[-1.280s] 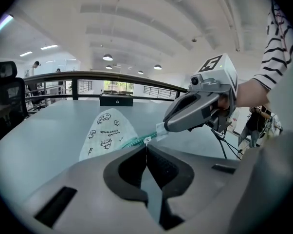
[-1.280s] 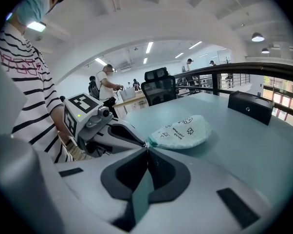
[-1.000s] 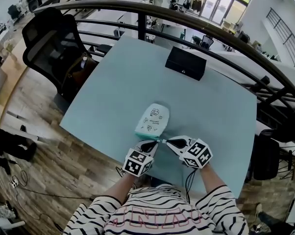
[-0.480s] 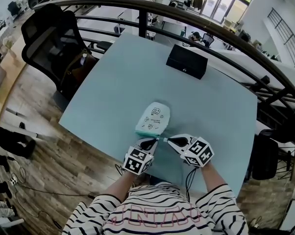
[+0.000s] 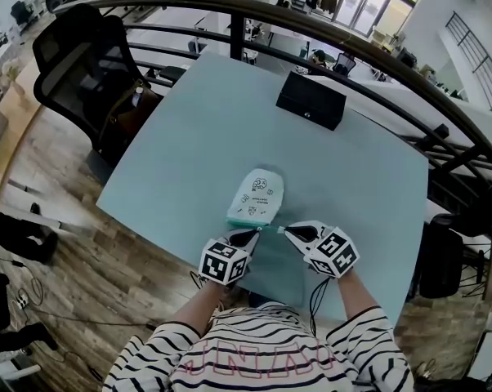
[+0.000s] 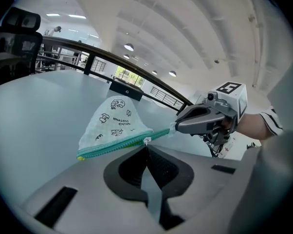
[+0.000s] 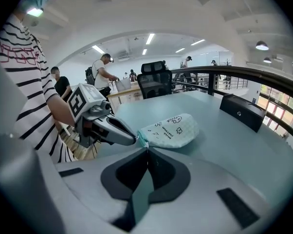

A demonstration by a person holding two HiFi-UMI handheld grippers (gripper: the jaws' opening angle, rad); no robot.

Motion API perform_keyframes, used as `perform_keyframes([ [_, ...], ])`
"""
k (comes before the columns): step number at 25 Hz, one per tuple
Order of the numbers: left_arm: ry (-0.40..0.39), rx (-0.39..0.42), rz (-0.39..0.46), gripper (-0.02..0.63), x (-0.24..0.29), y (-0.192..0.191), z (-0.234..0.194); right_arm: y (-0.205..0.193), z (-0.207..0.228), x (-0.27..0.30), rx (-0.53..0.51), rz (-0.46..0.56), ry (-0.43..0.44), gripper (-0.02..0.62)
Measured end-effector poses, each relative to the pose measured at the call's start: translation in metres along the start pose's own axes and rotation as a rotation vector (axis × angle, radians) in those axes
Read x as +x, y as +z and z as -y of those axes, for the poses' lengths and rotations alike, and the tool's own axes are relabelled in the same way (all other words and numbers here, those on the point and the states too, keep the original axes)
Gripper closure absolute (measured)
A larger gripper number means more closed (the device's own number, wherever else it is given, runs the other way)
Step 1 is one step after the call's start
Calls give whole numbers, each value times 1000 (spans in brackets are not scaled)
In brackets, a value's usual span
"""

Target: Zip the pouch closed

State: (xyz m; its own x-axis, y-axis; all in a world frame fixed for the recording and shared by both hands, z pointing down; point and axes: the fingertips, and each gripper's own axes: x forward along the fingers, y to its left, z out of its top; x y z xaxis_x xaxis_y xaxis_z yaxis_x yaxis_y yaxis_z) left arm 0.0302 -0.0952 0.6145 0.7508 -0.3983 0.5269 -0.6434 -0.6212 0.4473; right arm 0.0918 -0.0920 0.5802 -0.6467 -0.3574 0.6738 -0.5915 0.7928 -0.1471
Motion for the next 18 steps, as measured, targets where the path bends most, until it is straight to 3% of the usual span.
perform_keyframes([
  [5, 13, 8, -10, 581, 2, -3, -6, -4, 4, -3, 8, -2, -14, 568],
  [18, 143, -28, -24, 581, -6, -10, -40, -12, 16, -5, 30, -5, -40, 568],
])
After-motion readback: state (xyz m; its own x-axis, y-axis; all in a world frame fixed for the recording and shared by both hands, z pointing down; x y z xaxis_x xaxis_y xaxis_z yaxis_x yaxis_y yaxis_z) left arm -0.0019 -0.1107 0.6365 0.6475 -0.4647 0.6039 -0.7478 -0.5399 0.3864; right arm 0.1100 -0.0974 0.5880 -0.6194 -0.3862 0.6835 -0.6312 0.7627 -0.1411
